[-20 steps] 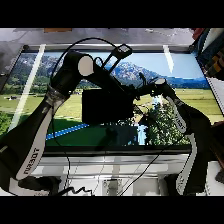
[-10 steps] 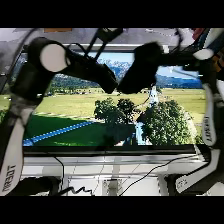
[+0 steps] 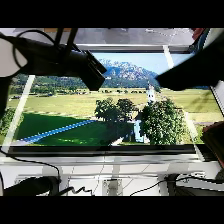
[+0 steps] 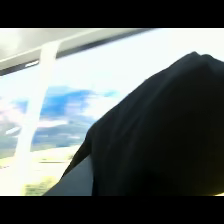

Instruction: Fold the clothes and pants, and hang the long-sleeved shirts on hangers.

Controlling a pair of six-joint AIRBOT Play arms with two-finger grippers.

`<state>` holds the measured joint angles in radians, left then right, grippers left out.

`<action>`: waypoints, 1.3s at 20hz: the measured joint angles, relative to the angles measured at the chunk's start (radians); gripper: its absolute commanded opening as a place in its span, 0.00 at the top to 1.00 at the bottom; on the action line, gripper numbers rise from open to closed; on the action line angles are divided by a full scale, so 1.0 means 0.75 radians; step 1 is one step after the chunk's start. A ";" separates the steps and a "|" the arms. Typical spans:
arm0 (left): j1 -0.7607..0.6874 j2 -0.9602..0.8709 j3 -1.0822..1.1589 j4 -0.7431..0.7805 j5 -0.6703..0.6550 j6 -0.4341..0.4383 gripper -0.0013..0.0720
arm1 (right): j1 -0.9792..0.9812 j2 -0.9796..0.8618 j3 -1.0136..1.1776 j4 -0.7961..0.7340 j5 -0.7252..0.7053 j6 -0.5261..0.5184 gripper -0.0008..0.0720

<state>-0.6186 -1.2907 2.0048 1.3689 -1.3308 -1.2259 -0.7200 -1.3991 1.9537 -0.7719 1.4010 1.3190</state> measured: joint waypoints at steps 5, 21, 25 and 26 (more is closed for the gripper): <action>0.000 0.018 0.000 0.025 0.001 0.000 0.97 | -0.444 0.047 0.000 -0.114 0.164 0.098 0.96; 0.000 -0.001 0.000 0.050 0.064 0.000 0.97 | -1.013 0.057 -0.149 -0.909 0.364 0.352 0.03; 0.000 -0.005 0.000 0.050 0.067 0.000 0.97 | -1.023 0.057 -0.157 -0.930 0.297 0.358 0.05; 0.000 -0.006 0.000 0.050 0.067 0.000 0.97 | -1.023 0.057 -0.158 -0.930 0.287 0.359 0.07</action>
<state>-0.6186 -1.2949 2.0048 1.4067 -1.2804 -1.2259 -1.4876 -1.3560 1.8351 -1.4693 1.6161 1.5879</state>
